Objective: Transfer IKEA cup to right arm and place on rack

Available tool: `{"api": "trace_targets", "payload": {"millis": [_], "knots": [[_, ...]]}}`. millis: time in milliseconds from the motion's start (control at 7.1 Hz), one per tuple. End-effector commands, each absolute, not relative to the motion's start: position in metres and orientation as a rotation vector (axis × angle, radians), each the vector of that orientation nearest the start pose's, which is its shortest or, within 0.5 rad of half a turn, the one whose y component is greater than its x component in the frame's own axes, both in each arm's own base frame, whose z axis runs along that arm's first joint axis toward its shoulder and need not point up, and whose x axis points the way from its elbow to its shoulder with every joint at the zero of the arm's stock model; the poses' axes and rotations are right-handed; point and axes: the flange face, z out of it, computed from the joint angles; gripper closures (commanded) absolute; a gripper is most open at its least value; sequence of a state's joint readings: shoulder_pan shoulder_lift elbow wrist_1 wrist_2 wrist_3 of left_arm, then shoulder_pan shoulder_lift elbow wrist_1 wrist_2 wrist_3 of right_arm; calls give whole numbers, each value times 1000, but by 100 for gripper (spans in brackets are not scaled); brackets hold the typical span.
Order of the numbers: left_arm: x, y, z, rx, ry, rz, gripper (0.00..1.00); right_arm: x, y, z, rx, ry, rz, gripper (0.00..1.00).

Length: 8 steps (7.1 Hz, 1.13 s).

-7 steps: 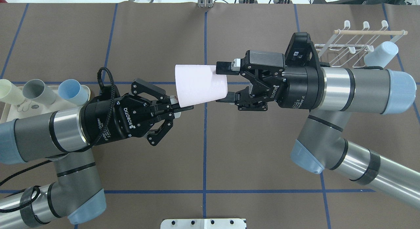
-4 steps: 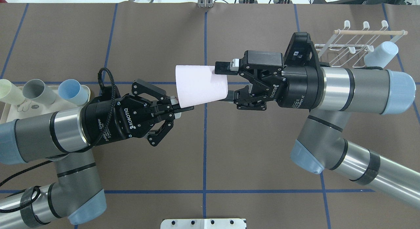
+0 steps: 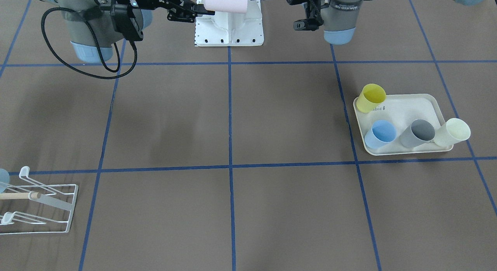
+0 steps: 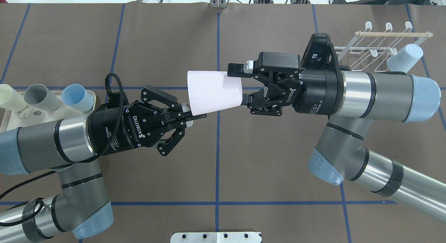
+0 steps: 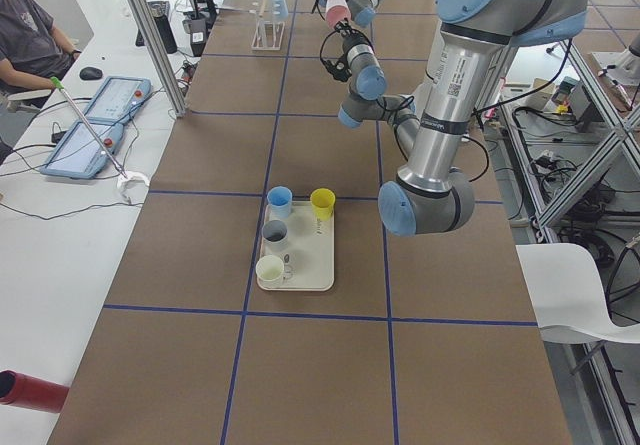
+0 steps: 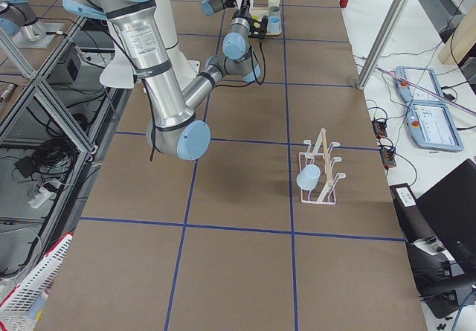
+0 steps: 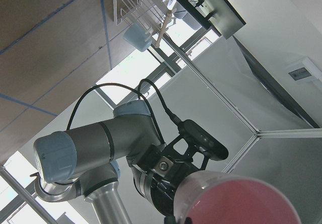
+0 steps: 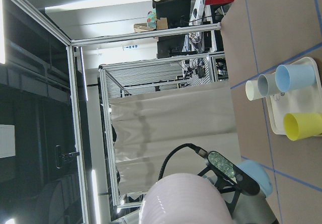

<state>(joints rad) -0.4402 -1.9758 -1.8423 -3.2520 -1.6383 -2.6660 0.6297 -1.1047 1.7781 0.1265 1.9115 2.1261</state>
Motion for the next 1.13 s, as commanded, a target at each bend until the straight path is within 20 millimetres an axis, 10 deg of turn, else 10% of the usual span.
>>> {"api": "trace_targets", "payload": {"millis": [0, 422, 704, 985], "knots": [[374, -315, 167, -824, 2314, -645, 100, -339, -369, 161, -78, -2319, 194, 15], [375, -315, 167, -827, 2312, -643, 100, -338, -370, 161, -74, -2322, 192, 40], [375, -316, 169, -806, 2312, -643, 1, -338, -370, 161, -72, -2321, 192, 67], [377, -317, 173, -801, 2305, -651, 0, -338, -370, 162, -73, -2319, 193, 67]]}}
